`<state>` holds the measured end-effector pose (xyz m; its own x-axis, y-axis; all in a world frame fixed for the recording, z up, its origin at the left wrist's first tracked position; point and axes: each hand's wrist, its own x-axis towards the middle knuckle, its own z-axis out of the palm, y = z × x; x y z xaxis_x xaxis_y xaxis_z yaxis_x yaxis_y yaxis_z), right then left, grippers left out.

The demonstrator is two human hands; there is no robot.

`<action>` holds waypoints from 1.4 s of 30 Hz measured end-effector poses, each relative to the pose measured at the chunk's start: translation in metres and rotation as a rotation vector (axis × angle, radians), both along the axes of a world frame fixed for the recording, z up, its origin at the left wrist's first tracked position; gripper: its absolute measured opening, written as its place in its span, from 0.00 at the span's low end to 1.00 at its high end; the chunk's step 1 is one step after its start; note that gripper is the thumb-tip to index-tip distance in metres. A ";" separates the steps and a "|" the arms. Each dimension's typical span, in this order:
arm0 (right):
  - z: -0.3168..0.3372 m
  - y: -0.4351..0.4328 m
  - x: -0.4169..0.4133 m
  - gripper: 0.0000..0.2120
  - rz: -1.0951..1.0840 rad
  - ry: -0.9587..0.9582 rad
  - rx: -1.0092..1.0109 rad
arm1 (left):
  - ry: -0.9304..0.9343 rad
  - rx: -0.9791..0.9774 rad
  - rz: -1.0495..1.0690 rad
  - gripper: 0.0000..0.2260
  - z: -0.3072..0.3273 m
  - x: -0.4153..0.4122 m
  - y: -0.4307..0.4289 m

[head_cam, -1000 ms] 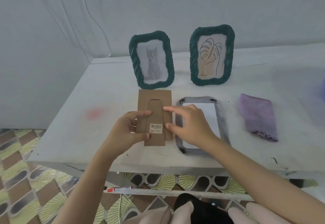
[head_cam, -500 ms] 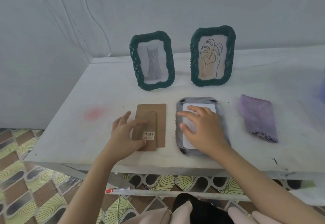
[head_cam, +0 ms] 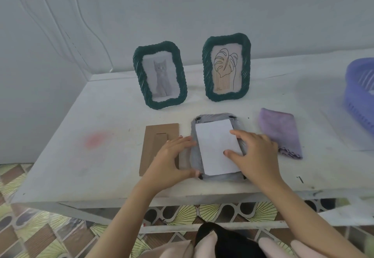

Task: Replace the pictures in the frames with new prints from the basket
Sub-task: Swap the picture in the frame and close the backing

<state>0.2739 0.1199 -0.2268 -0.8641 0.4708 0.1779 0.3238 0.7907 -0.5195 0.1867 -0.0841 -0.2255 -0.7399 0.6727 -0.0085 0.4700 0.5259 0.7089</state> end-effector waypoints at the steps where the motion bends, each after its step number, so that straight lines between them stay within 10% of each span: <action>1: 0.000 0.001 -0.001 0.24 -0.008 0.017 -0.021 | 0.004 0.000 0.000 0.30 -0.001 0.000 0.000; 13: 0.006 0.004 -0.001 0.17 -0.091 0.252 -0.301 | 0.023 0.062 -0.004 0.31 0.001 0.003 0.000; 26: 0.034 0.026 0.021 0.18 -0.064 0.478 -0.851 | -0.411 0.568 0.116 0.11 0.041 0.011 0.056; 33: 0.044 0.072 0.048 0.14 -0.006 0.490 -0.744 | -0.483 0.543 0.118 0.13 0.048 0.023 0.117; 39: 0.059 0.170 0.096 0.11 -0.170 0.250 0.292 | -0.505 0.572 0.135 0.14 0.050 0.040 0.178; 42: 0.070 0.213 0.120 0.07 -0.283 -0.058 0.395 | -0.516 0.570 0.163 0.14 0.047 0.050 0.208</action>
